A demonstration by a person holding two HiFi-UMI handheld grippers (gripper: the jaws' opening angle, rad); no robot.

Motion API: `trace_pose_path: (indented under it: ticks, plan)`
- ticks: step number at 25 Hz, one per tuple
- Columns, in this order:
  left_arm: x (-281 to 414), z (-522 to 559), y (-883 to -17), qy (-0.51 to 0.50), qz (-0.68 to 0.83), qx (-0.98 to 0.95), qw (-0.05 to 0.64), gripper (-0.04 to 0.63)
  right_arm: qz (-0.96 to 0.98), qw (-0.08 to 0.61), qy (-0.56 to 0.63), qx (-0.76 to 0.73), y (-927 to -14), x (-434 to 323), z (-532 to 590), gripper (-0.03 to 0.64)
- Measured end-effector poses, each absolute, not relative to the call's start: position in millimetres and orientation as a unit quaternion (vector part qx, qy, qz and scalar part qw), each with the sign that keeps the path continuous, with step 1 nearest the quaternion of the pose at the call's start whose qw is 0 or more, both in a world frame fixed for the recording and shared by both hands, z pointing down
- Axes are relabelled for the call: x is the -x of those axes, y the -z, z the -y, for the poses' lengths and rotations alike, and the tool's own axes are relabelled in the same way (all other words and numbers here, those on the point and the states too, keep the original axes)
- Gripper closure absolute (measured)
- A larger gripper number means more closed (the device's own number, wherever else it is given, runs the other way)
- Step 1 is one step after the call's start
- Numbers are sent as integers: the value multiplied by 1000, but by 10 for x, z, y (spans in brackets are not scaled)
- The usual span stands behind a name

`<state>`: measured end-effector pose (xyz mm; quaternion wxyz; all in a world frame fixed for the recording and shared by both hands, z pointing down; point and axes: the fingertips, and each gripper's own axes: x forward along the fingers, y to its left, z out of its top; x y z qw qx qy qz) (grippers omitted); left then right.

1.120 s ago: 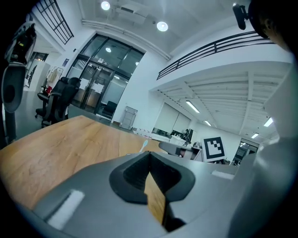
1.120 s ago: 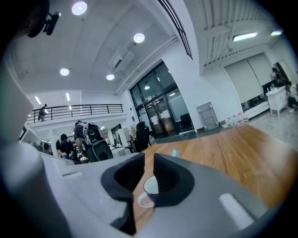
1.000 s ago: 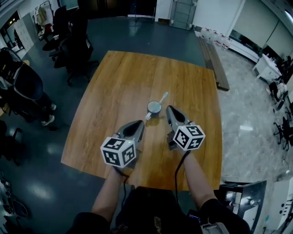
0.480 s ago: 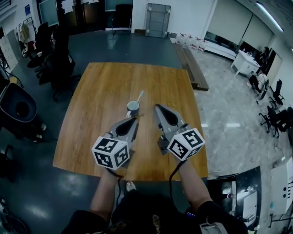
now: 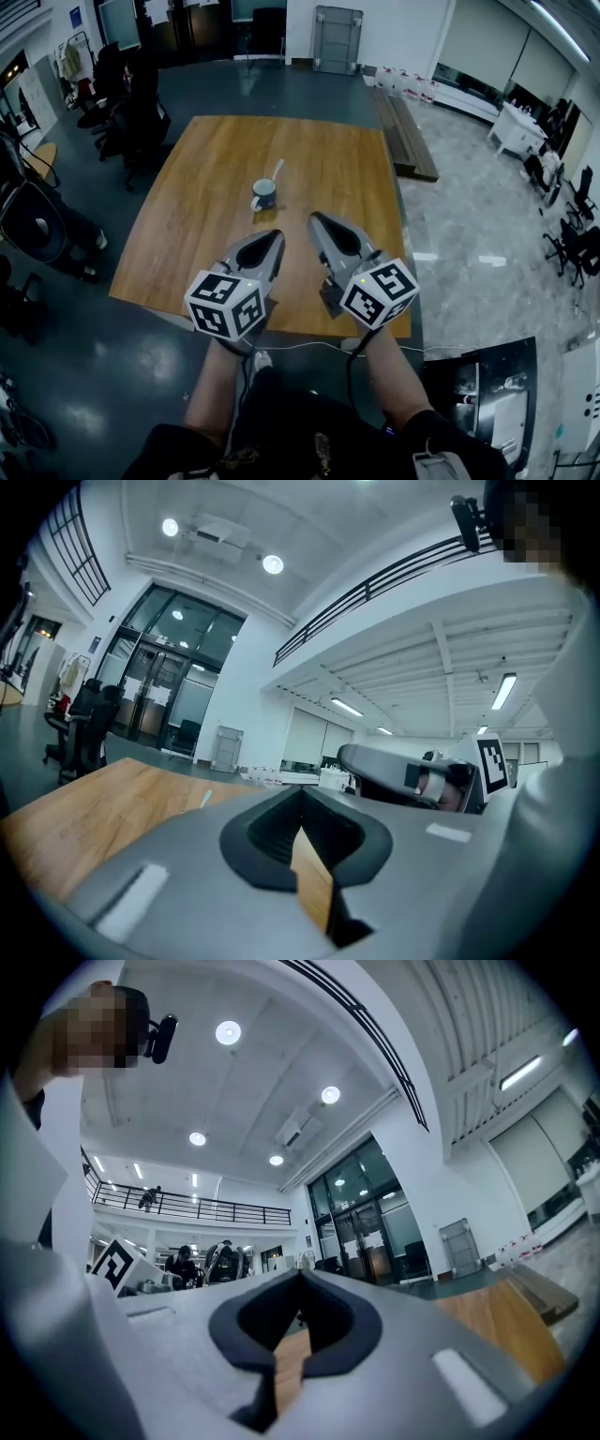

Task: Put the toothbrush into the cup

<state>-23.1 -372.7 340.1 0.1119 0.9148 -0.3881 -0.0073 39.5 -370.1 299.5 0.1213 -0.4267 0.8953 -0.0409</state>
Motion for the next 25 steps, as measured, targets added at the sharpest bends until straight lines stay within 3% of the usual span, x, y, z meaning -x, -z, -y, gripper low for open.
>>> trace_pose_path:
  ticks: [10,25]
  plan:
    - [68,2939,-3210,25,405,-909,98,589,-894,151,66,416,-2950,-613,2936,614]
    - [12,2597,-3185,15,411,-907,89,589,-901,139,56,407,-2907,-673,2565,614]
